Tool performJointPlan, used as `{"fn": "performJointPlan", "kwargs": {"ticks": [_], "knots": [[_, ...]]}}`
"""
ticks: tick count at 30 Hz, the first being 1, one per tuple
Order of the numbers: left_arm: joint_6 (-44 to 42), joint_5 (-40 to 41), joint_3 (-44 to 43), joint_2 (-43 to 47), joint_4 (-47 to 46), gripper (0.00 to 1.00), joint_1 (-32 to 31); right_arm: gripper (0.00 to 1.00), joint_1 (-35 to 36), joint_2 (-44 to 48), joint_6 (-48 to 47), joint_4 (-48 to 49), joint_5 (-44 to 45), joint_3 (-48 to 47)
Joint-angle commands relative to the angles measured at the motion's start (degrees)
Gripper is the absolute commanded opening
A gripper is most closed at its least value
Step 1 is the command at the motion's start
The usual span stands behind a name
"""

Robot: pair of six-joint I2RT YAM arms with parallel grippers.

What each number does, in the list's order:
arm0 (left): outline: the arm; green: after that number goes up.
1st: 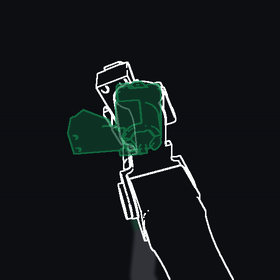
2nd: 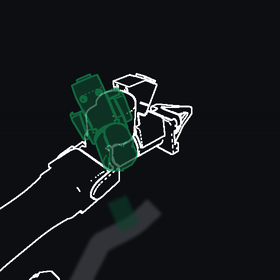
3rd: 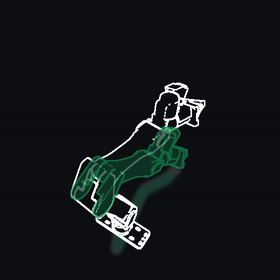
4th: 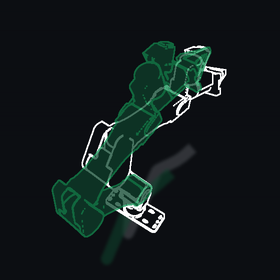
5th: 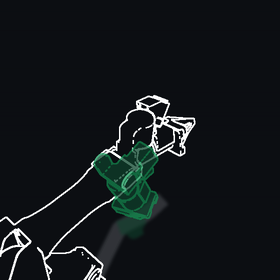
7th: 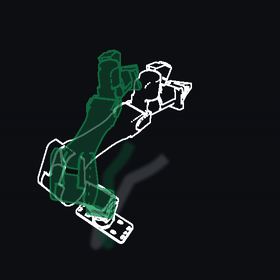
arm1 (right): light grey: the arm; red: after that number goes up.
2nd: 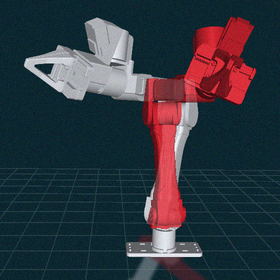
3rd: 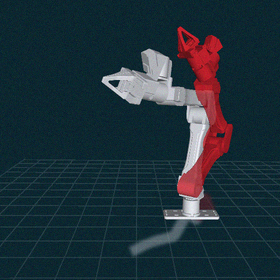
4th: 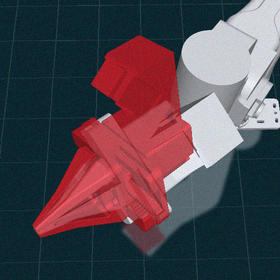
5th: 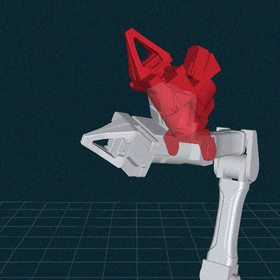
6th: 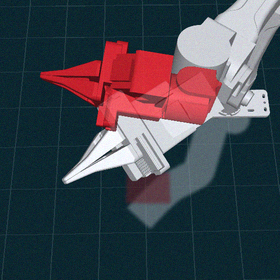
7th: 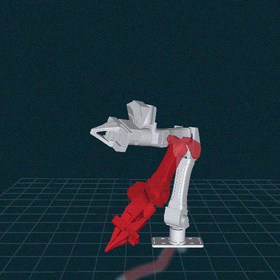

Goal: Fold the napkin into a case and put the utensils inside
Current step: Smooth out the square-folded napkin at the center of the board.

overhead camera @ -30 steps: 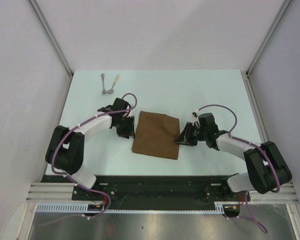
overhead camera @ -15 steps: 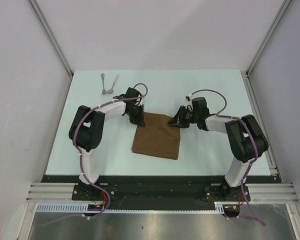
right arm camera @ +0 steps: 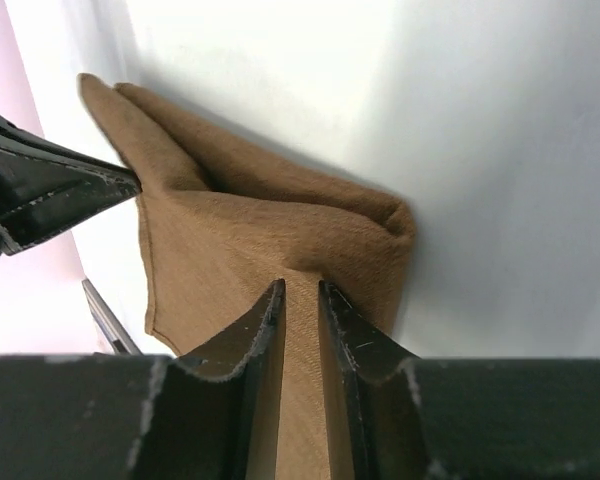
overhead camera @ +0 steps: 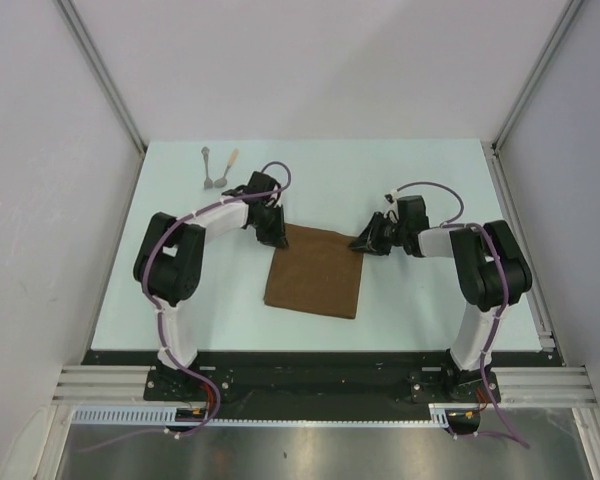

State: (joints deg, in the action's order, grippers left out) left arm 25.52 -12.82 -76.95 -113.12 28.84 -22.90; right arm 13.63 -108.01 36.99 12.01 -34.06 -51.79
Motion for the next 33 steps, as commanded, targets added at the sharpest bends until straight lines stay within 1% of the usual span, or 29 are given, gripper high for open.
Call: {"fn": "performJointPlan", "kwargs": {"ticks": [1,3,4,6,13,15,18,20,24,25,27,29,30,33], "knots": [[2.5,-4.3,-1.1,5.8,-3.1,0.21,0.9,0.24,1.0,4.7,-0.5,-0.2,-0.2,-2.0],[3.4,-6.0,-2.5,4.0,-4.9,0.22,1.3,0.24,1.6,4.3,1.1,1.9,-1.0,-2.1],[3.9,-7.5,-3.5,2.9,-5.0,0.21,1.7,0.24,2.0,4.0,2.4,2.9,-1.7,-2.1],[4.3,-7.8,-5.8,-0.5,-4.7,0.2,2.2,0.25,1.9,3.1,3.1,4.6,-1.9,-2.2],[3.1,-4.5,-7.2,-7.4,-7.1,0.19,4.3,0.24,-0.8,-2.1,2.4,7.4,-1.7,-2.1],[2.0,-2.6,-7.9,-9.0,-7.6,0.19,4.4,0.23,-1.8,-4.8,0.9,7.2,-1.6,-2.9],[0.3,0.1,-9.8,-12.0,-6.7,0.16,4.4,0.23,-2.7,-6.9,-0.4,7.0,-2.1,-4.1],[-0.7,1.3,-9.4,-10.9,-6.7,0.16,4.4,0.23,-3.3,-6.3,-1.6,5.1,-1.4,-4.5],[-2.1,3.2,-10.4,-8.4,-5.8,0.19,4.4,0.23,-4.0,-3.6,-6.7,-2.3,5.0,-6.5],[-2.1,2.6,-11.1,-8.3,-4.1,0.18,4.3,0.23,-3.8,-3.2,-8.1,-5.0,5.6,-7.4],[-1.4,1.3,-11.1,-5.4,-3.8,0.19,3.9,0.24,-2.6,-0.8,-8.1,-6.1,5.0,-8.6],[-0.2,-0.1,-10.2,-3.1,-4.1,0.22,2.9,0.24,0.2,1.2,-7.0,-6.6,4.6,-9.0],[0.3,-0.8,-9.9,-1.2,-4.1,0.23,2.6,0.26,1.2,2.1,-6.7,-6.9,5.3,-9.6],[4.4,-5.7,-7.0,0.8,-7.5,0.24,2.2,0.3,4.8,4.9,-4.1,-5.3,5.9,-10.1]]}}
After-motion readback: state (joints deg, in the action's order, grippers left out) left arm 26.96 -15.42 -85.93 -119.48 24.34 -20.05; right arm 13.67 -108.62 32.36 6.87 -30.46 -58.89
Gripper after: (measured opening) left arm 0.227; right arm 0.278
